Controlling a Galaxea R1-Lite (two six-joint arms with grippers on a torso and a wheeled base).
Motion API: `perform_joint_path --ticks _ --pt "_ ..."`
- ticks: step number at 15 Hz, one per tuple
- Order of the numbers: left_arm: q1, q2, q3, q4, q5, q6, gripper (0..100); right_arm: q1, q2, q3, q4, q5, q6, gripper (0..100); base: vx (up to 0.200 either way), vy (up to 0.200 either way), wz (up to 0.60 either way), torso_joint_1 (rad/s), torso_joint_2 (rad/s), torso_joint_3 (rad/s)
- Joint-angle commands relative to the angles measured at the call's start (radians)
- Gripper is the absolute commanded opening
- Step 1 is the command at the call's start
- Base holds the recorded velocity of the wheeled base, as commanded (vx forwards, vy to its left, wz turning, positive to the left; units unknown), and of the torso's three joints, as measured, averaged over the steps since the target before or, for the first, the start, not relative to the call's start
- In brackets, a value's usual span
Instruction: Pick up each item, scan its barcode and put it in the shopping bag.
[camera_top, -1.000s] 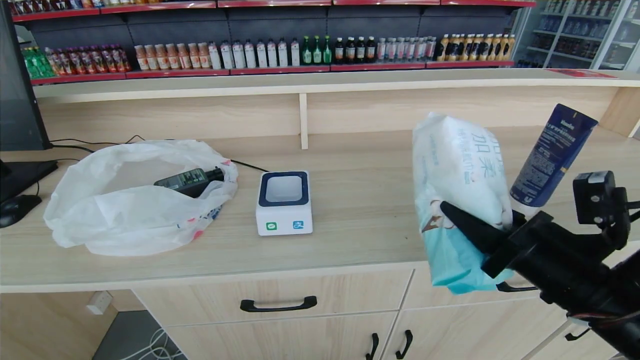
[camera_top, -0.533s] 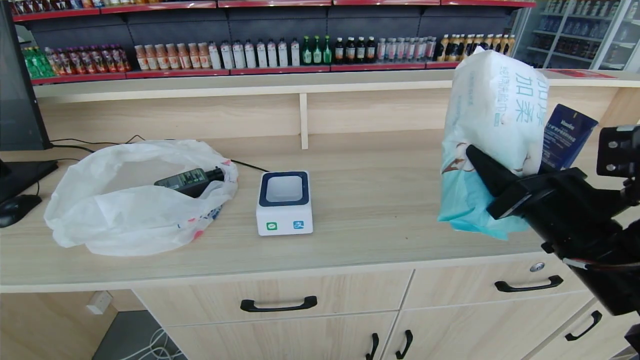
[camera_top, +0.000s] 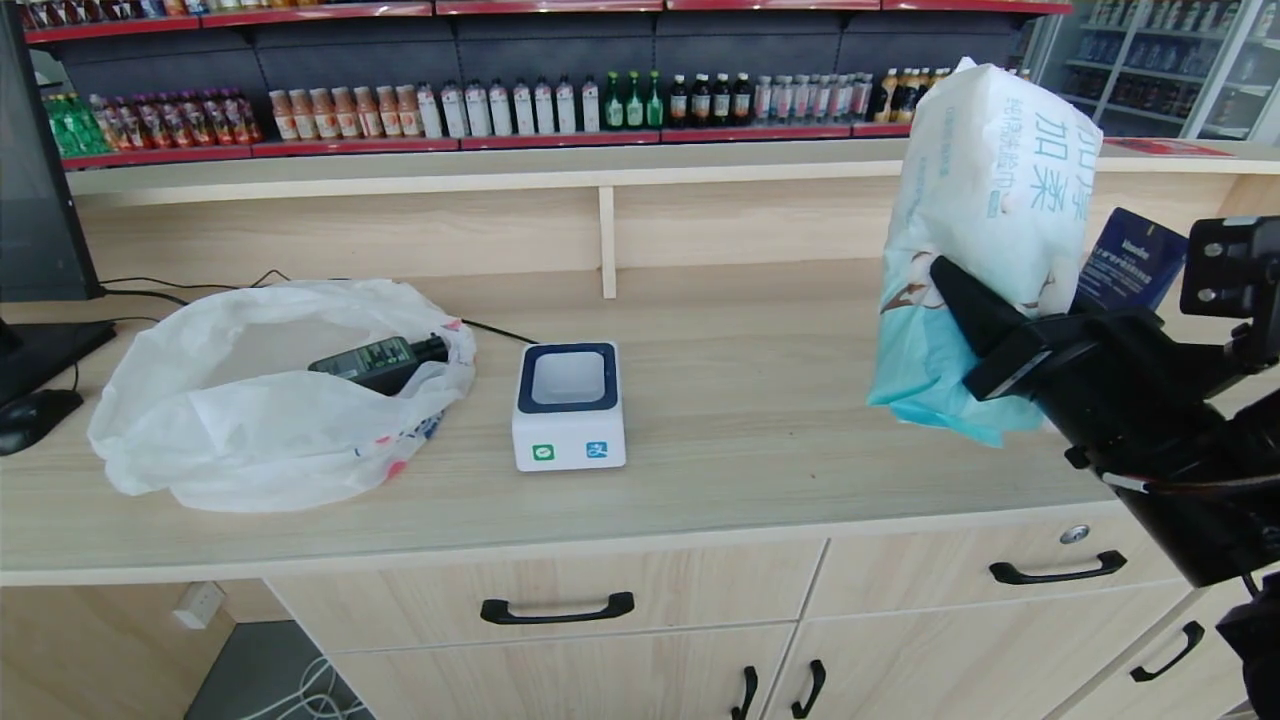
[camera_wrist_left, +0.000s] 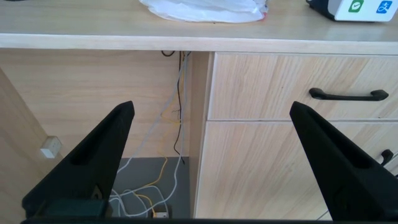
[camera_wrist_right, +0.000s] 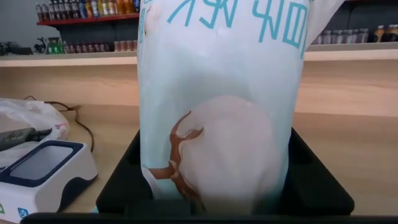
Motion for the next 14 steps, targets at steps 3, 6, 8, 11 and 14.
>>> perform_joint_path --ticks 3,6,8,11,14 --pt "0.0 0.0 0.0 -0.002 0.0 -0.001 100 0.005 0.01 -0.009 -0.001 0.0 0.002 0 -0.2 0.0 0.0 0.007 0.01 -0.001" --pt "0.0 0.0 0.0 -0.002 0.0 -0.001 100 0.005 -0.005 0.001 -0.001 0.0 0.002 0 -0.067 0.0 0.0 -0.002 0.0 0.001" --pt "0.0 0.0 0.0 -0.002 0.0 -0.001 100 0.005 -0.033 0.03 -0.001 0.0 0.004 0 0.0 0.0 0.0 0.0 0.0 0.0" --pt "0.0 0.0 0.0 -0.002 0.0 -0.002 100 0.008 -0.07 0.057 -0.001 0.0 0.004 0 0.0 0.2 0.0 0.014 0.01 0.002" --pt "0.0 0.0 0.0 -0.002 0.0 -0.002 100 0.009 -0.068 0.061 -0.001 0.002 0.005 0 0.0 0.2 0.0 -0.001 0.01 0.002"
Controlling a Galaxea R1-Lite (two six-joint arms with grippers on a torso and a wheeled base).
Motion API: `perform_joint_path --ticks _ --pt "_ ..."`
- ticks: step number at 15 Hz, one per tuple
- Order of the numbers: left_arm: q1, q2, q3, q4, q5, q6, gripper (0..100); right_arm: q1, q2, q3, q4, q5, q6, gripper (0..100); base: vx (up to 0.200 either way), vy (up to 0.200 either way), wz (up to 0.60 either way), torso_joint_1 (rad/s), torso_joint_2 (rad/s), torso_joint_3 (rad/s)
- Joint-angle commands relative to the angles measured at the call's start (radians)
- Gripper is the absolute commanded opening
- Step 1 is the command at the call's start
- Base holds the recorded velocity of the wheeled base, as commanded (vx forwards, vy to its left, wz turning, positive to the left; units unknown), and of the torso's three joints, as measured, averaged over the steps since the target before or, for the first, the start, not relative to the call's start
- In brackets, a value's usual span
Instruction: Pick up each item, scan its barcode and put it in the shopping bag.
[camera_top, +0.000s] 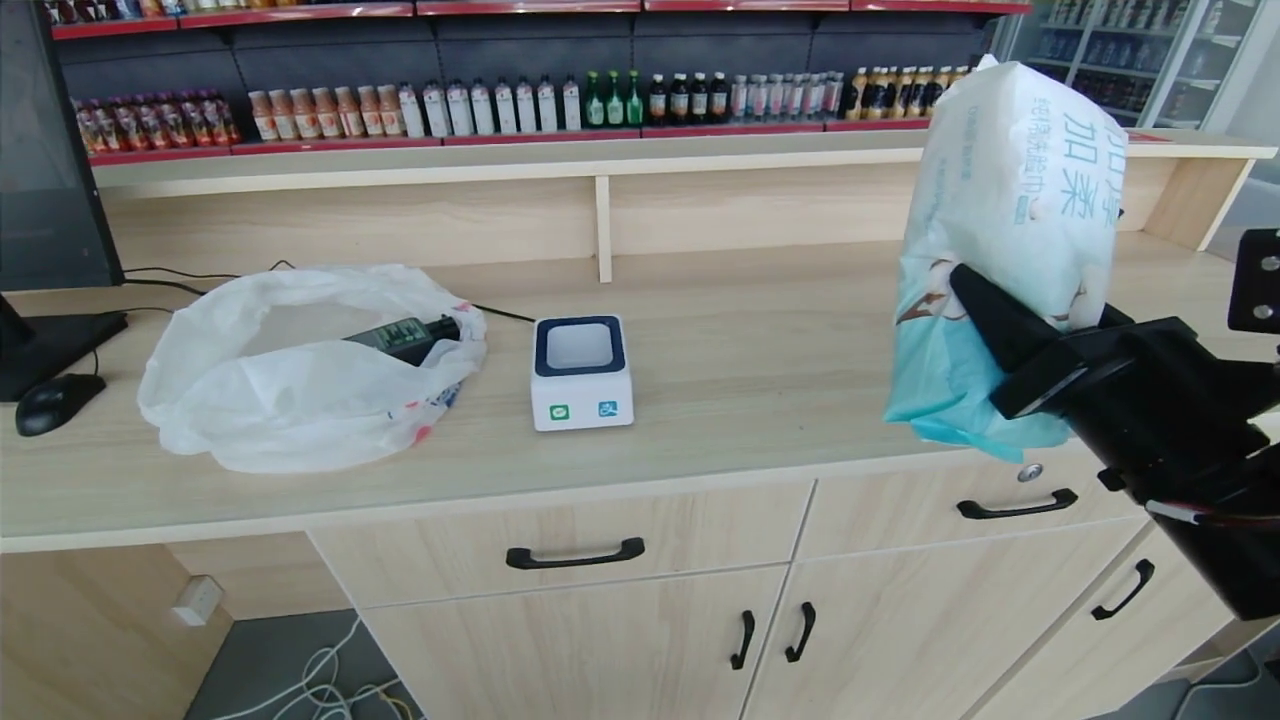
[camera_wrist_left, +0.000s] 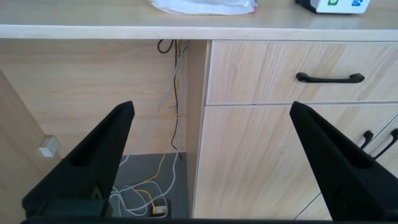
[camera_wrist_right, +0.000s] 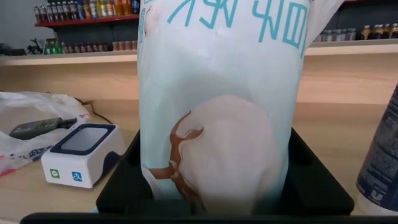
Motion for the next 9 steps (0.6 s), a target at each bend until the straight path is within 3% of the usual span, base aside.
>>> perform_joint_path --ticks 1,4,9 --pt "0.002 0.0 0.0 -0.002 0.0 -0.005 100 0.0 -0.006 0.017 -0.002 -0.001 0.001 0 0.0 0.2 0.0 0.002 0.01 0.002" --pt "0.002 0.0 0.0 -0.002 0.0 -0.005 100 0.004 0.006 0.043 -0.002 -0.001 0.004 0 0.0 0.2 0.0 0.007 0.0 0.004" --pt "0.002 0.0 0.0 -0.002 0.0 -0.008 100 0.11 0.055 0.044 -0.002 -0.001 0.003 0 0.0 0.2 0.0 0.003 0.0 0.004"
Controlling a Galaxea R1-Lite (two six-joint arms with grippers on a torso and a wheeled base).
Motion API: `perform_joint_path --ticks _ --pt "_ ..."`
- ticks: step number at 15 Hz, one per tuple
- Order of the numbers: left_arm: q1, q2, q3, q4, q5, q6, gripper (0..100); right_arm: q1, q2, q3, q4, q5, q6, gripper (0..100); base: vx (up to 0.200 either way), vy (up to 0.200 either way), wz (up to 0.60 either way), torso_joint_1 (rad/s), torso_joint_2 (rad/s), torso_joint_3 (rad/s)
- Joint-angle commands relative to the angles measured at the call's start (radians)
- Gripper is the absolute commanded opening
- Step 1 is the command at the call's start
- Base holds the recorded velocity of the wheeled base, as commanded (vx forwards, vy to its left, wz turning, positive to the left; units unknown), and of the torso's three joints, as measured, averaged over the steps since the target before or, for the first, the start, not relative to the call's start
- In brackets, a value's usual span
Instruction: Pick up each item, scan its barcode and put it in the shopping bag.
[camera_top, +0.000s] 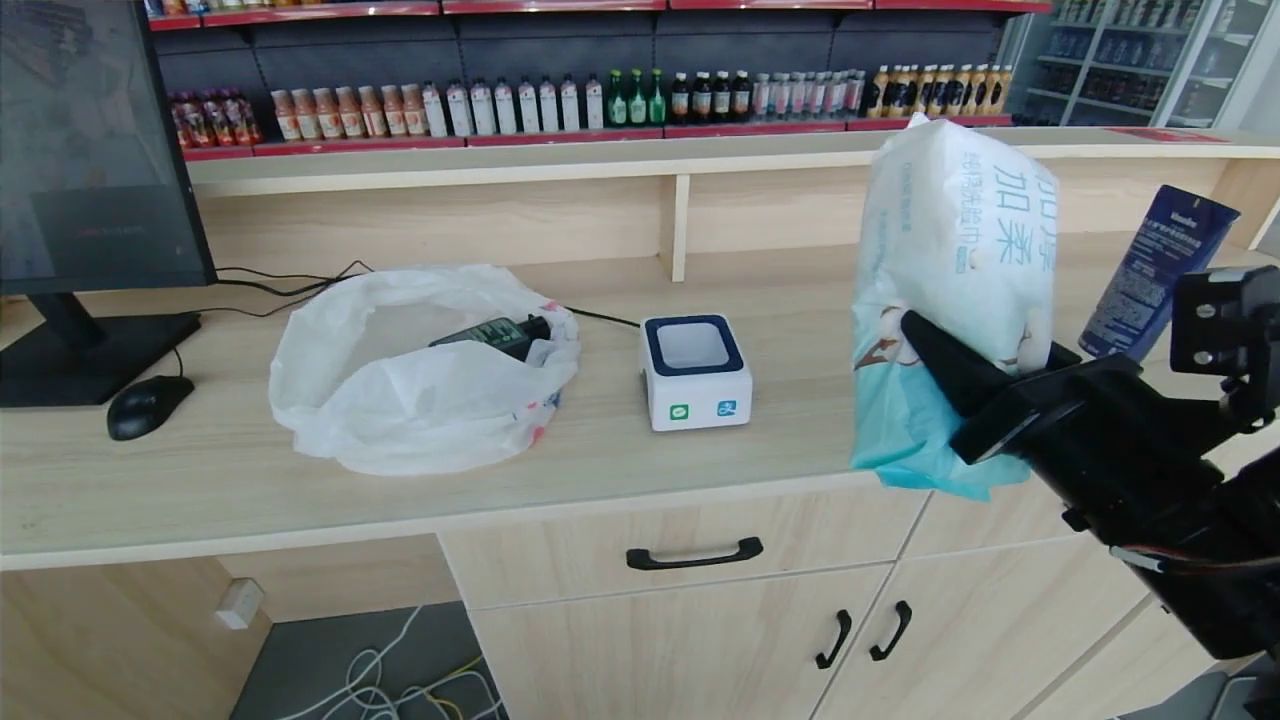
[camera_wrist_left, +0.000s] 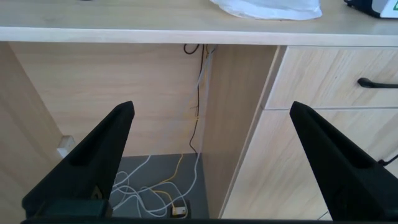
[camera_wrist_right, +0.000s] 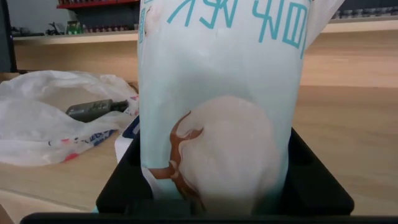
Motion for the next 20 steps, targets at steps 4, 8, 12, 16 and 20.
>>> perform_joint_path --ticks 4,8,12,16,20 --pt "0.0 0.0 0.0 -0.003 0.0 0.002 100 0.059 0.074 0.022 -0.002 0.003 0.001 0 0.0 0.1 0.0 0.0 0.0 0.0" --pt "0.0 0.0 0.0 -0.003 0.0 0.002 100 0.134 0.156 -0.081 -0.002 0.003 0.002 0 0.0 0.0 0.0 0.0 0.0 0.0" --pt "0.0 0.0 0.0 -0.005 0.0 0.002 100 0.143 0.249 -0.159 -0.002 0.004 0.004 0 0.0 0.0 0.0 0.0 0.0 0.0" --pt "0.0 0.0 0.0 -0.006 0.0 0.006 100 0.12 0.334 -0.217 -0.002 0.004 0.009 0 0.0 0.0 0.0 0.0 0.0 0.0" --pt "0.0 0.0 0.0 -0.008 0.002 0.006 100 0.031 0.36 -0.246 -0.002 0.004 0.01 0 0.0 0.0 0.0 0.0 0.0 0.0"
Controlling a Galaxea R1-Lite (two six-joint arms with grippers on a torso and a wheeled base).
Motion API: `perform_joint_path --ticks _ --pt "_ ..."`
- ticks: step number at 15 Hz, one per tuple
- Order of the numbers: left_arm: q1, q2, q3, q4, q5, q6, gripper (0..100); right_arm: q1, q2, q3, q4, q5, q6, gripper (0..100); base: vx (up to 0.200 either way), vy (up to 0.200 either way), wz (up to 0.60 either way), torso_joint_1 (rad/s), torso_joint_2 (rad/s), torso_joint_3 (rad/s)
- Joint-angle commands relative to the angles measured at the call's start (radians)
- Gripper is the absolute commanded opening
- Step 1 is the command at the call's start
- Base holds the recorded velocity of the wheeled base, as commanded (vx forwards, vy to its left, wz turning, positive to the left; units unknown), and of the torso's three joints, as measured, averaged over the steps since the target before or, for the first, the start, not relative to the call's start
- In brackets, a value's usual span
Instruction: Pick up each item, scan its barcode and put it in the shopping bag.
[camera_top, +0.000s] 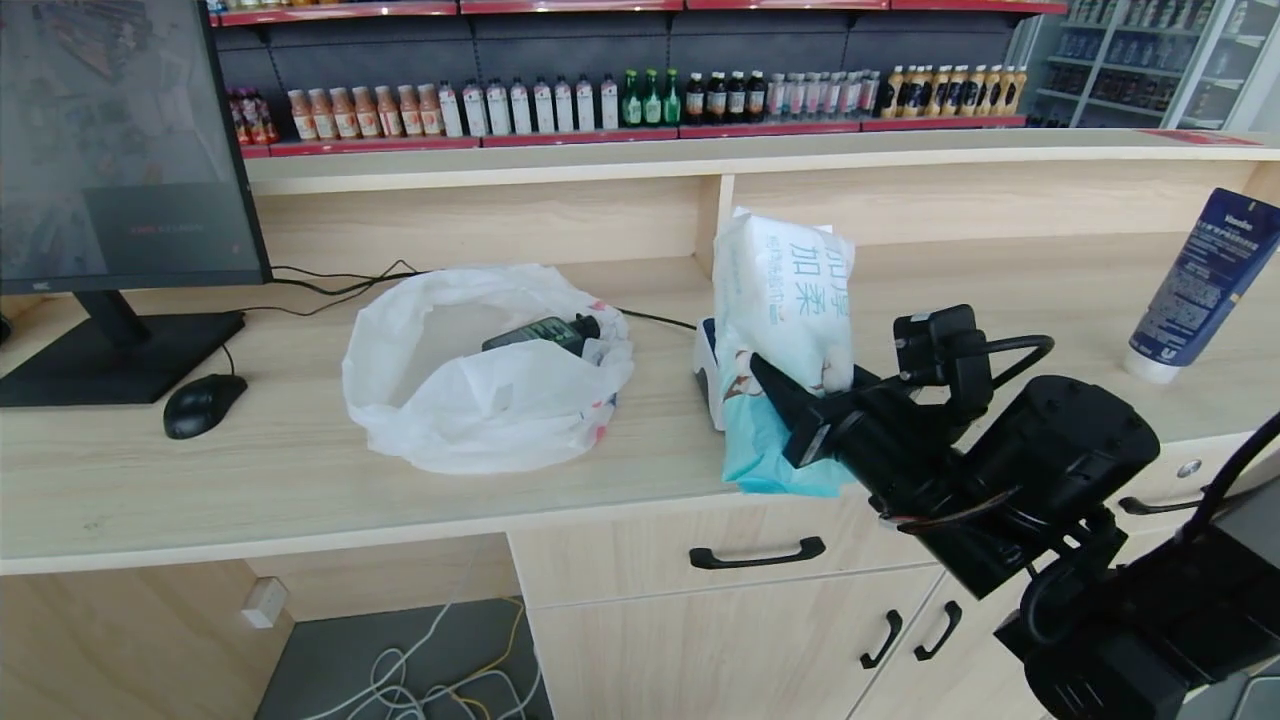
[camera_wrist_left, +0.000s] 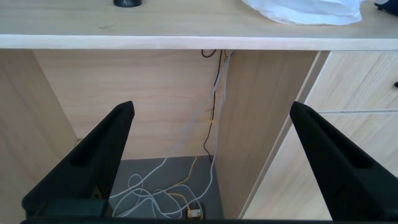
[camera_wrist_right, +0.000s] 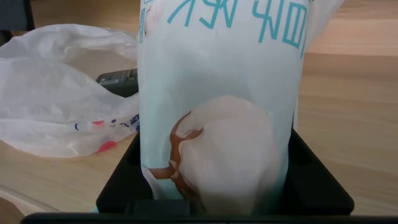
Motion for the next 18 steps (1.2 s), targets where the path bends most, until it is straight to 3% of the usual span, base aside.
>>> perform_joint_path --ticks 1,18 --pt "0.0 0.0 0.0 0.0 0.0 0.0 100 -0.039 0.024 -0.001 0.0 0.0 -0.001 0 0.0 0.0 0.0 0.0 0.0 0.0" --pt "0.0 0.0 0.0 -0.002 0.0 -0.005 100 -0.037 0.052 -0.004 0.0 -0.001 0.0 0 0.0 0.0 0.0 0.0 0.0 0.0"
